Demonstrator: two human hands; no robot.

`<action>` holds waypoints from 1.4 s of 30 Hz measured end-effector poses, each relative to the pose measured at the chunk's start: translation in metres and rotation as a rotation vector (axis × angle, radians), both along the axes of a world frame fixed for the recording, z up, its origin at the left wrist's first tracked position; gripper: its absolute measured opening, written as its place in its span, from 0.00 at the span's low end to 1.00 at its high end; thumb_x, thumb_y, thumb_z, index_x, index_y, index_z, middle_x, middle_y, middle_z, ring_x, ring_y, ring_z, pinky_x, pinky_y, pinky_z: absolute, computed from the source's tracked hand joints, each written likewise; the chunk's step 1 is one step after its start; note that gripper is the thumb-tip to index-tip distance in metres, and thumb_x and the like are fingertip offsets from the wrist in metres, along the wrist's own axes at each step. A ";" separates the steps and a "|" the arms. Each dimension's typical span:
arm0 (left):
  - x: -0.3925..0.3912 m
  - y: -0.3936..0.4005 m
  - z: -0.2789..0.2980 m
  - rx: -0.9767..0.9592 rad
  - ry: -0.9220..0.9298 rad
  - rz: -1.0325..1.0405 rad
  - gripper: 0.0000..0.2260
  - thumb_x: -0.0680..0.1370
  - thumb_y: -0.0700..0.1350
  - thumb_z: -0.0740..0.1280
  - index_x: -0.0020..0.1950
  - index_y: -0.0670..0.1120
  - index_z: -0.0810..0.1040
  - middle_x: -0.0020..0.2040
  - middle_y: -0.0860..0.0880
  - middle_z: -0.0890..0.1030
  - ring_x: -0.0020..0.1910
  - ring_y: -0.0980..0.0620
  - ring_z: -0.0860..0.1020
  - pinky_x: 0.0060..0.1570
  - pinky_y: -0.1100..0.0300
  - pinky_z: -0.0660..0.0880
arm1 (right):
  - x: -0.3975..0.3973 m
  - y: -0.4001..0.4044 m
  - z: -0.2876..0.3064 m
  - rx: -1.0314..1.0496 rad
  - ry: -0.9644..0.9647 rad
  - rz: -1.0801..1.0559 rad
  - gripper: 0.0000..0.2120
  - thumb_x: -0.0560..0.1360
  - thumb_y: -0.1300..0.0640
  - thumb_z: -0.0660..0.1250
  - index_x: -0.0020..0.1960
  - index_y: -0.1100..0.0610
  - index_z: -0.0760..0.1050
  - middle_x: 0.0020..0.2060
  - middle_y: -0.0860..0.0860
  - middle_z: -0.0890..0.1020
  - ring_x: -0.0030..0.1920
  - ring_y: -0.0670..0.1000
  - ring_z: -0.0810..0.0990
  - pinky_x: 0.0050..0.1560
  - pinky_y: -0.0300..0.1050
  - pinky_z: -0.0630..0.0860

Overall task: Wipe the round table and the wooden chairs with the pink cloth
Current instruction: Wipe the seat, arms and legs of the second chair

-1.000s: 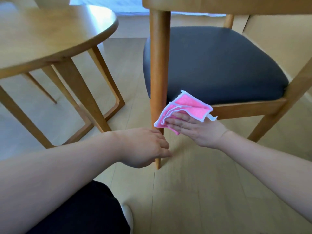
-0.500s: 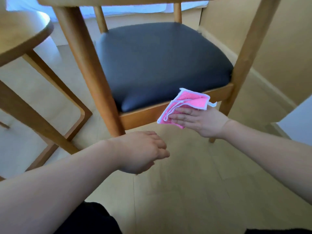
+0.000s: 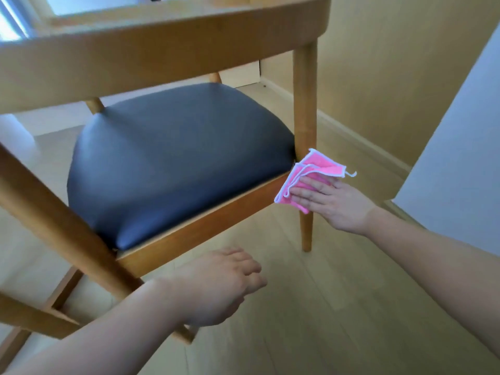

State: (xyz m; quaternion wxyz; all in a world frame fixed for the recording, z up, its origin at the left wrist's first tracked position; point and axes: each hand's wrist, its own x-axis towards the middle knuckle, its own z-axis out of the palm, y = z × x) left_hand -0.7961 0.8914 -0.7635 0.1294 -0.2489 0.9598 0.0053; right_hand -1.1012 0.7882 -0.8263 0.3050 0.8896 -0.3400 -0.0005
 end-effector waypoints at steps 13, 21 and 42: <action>-0.002 -0.012 0.025 0.002 0.118 0.096 0.22 0.79 0.50 0.61 0.73 0.57 0.64 0.71 0.57 0.67 0.70 0.56 0.63 0.71 0.64 0.52 | 0.021 -0.019 0.079 -0.234 -0.437 -0.031 0.27 0.78 0.63 0.54 0.76 0.56 0.57 0.76 0.52 0.57 0.73 0.72 0.52 0.66 0.65 0.65; -0.003 -0.015 0.033 0.010 0.114 0.063 0.20 0.80 0.51 0.58 0.72 0.58 0.62 0.71 0.57 0.67 0.71 0.57 0.62 0.67 0.69 0.42 | 0.045 -0.028 0.158 -0.253 -0.461 0.030 0.22 0.79 0.66 0.53 0.73 0.64 0.58 0.72 0.60 0.66 0.73 0.63 0.63 0.70 0.69 0.55; -0.001 -0.011 0.019 -0.019 0.035 0.109 0.20 0.79 0.47 0.62 0.72 0.53 0.67 0.70 0.54 0.70 0.70 0.54 0.64 0.73 0.56 0.57 | 0.026 0.009 -0.017 0.206 -0.751 -0.111 0.31 0.68 0.77 0.68 0.70 0.68 0.66 0.70 0.63 0.66 0.68 0.73 0.65 0.59 0.66 0.72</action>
